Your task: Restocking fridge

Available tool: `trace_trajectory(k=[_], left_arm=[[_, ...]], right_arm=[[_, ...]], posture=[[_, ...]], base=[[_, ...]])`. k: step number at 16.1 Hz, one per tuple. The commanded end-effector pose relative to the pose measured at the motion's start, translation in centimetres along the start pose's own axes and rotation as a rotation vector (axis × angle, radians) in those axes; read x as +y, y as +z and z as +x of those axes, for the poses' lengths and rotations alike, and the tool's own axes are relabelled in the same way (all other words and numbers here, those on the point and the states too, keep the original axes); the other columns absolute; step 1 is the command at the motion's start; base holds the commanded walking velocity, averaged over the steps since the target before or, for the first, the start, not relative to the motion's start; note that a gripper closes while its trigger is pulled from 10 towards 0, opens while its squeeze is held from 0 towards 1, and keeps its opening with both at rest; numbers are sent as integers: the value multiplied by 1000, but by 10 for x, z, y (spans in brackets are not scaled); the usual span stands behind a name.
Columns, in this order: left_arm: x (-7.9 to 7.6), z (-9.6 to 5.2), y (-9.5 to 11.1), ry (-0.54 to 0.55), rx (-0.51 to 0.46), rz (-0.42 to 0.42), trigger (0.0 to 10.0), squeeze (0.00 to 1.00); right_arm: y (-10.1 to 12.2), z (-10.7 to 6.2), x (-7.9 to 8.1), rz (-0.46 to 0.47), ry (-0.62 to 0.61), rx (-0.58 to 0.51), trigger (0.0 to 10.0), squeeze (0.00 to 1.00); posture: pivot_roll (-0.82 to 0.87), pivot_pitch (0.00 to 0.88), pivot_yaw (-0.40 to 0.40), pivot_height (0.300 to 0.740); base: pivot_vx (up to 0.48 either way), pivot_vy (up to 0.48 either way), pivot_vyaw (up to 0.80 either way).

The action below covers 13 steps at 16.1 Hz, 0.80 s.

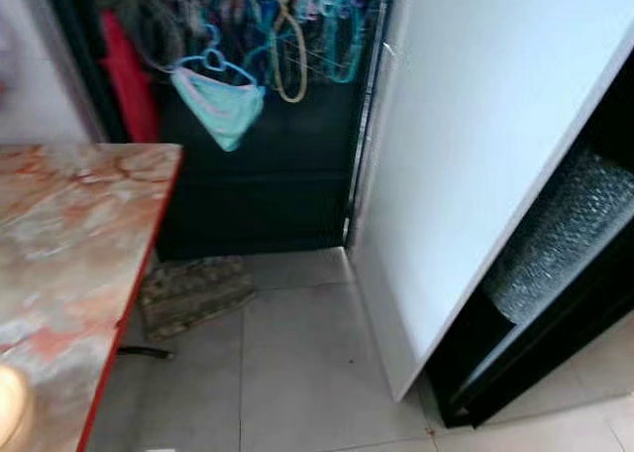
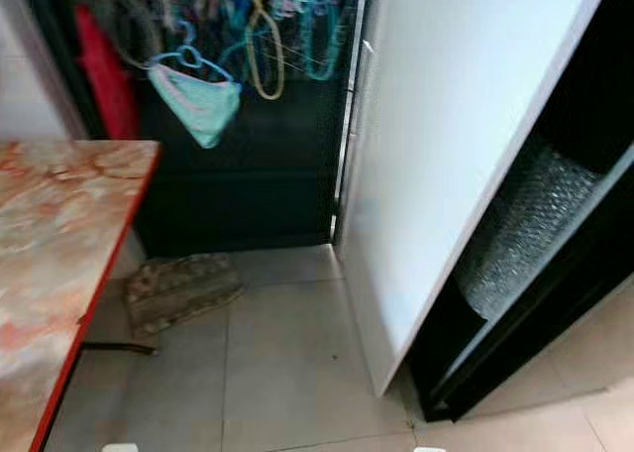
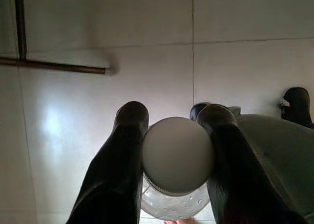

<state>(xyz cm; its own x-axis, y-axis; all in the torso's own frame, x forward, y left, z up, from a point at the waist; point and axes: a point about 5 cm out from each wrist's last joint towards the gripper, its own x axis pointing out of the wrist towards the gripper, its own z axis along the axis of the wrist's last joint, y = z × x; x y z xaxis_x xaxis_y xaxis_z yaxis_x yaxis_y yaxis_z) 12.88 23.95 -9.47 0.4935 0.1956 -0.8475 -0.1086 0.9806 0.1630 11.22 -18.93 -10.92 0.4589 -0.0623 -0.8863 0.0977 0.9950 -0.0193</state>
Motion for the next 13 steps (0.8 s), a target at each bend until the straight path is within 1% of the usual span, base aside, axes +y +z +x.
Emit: trace_trajectory(k=[1, 5, 7, 9, 13], left_arm=[[-1, 0, -1, 5, 10, -12, 10000, 0], [-1, 0, -1, 2, 10, 0, 10000, 0], [1, 0, -1, 2, 13, 15, 10000, 0], [3, -1, -6, 1, 37, 41, 10000, 0], [3, -3, -15, 6, 52, 34, 10000, 0]], right_arm=[[3, 1, -1, 11, -6, -1, 10000, 0], [3, 1, -1, 19, -15, -4, 10000, 0], [2, 0, 0, 23, -16, -3, 10000, 0], [-3, -1, 0, 33, -23, 3, 10000, 0], [-10, -3, -2, 25, -23, 16, 10000, 0]], posture=[[63, 0, -28, 740], [39, 0, -26, 740], [32, 0, -19, 740], [40, 0, -13, 740], [39, 0, -15, 740]], base=[[0, 0, -781], [0, 0, -781], [0, -446, -781], [0, 0, -781], [0, 0, -781]])
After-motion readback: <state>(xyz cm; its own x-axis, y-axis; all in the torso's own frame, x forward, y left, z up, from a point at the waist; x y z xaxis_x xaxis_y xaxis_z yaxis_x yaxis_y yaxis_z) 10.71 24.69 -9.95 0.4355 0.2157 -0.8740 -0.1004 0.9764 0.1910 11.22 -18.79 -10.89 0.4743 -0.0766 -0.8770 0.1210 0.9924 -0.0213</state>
